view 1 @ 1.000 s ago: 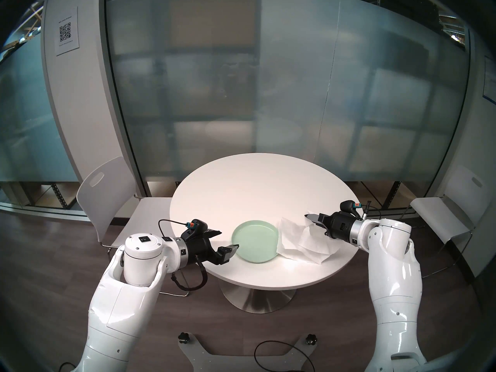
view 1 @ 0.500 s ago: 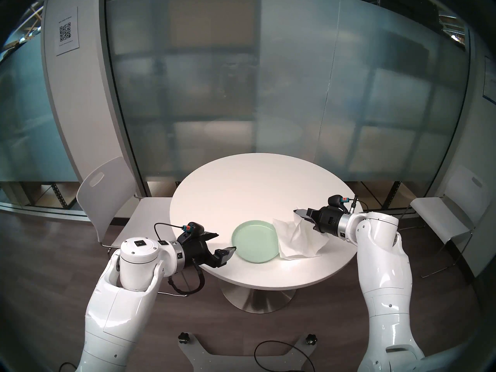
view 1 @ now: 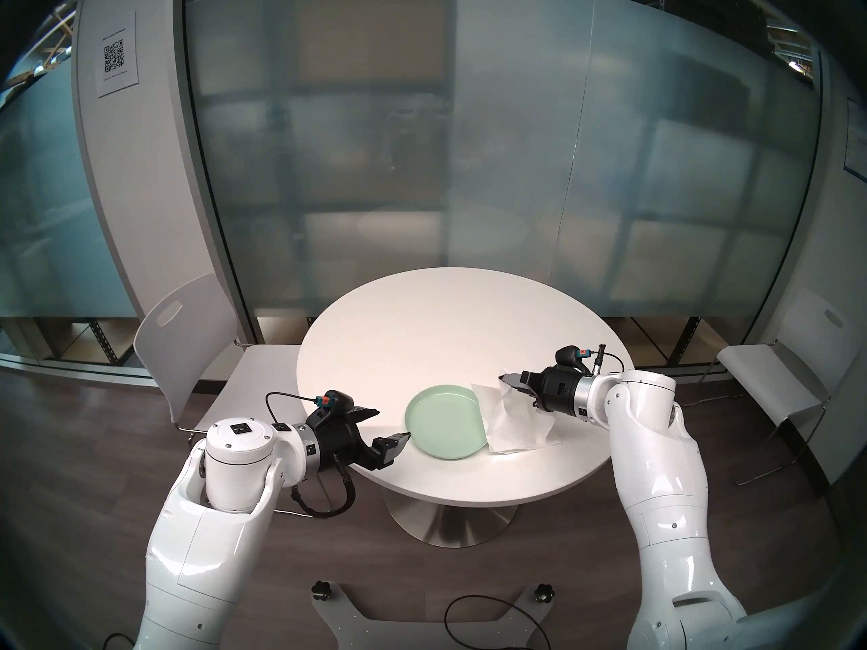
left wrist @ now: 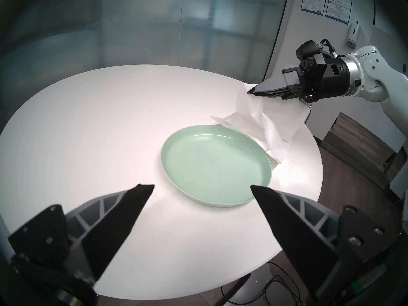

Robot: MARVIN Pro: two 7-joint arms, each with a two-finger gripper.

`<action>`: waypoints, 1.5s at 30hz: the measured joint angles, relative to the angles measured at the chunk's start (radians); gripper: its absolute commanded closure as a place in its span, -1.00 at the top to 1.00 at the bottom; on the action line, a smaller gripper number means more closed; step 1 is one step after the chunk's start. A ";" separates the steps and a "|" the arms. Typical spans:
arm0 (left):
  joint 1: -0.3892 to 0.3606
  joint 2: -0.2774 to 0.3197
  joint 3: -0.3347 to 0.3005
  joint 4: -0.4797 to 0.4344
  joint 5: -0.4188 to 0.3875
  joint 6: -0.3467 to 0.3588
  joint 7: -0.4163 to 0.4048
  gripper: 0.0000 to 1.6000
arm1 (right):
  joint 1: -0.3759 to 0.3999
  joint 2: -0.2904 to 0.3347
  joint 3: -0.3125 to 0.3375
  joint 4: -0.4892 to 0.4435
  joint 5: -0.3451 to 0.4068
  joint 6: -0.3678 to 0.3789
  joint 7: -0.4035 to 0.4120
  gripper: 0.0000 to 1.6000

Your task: Fold the napkin in half twice and place it beside the plate

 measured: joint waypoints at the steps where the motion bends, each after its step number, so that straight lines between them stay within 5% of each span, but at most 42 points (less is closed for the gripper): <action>1: 0.002 0.000 -0.003 -0.002 0.000 0.000 0.000 1.00 | 0.003 0.002 -0.008 0.006 0.004 0.000 0.000 -1.00; 6: 0.008 0.000 -0.007 -0.008 -0.001 0.000 0.000 1.00 | 0.008 0.009 -0.024 0.011 0.014 0.000 0.003 -0.41; 7: 0.009 0.000 -0.008 -0.009 -0.001 0.000 -0.001 1.00 | 0.009 0.011 -0.028 0.011 0.017 0.000 0.003 0.00; 9: 0.011 0.000 -0.009 -0.010 -0.001 0.000 -0.003 1.00 | 0.009 0.015 -0.034 0.011 0.023 0.000 0.003 0.47; 13: 0.013 0.001 -0.009 -0.013 -0.001 -0.001 -0.009 1.00 | 0.008 0.026 -0.044 0.007 0.038 0.000 0.002 0.86; 19: 0.011 0.002 -0.009 -0.014 0.000 -0.001 -0.016 1.00 | 0.006 0.041 -0.052 -0.002 0.058 0.000 -0.001 0.91; 31: 0.005 0.003 -0.006 -0.013 0.002 -0.001 -0.024 1.00 | -0.008 0.084 -0.079 -0.036 0.139 0.000 0.000 0.68; 45: -0.004 -0.003 0.003 -0.009 0.002 -0.002 -0.021 1.00 | -0.012 0.152 -0.166 -0.040 0.324 0.000 -0.054 0.88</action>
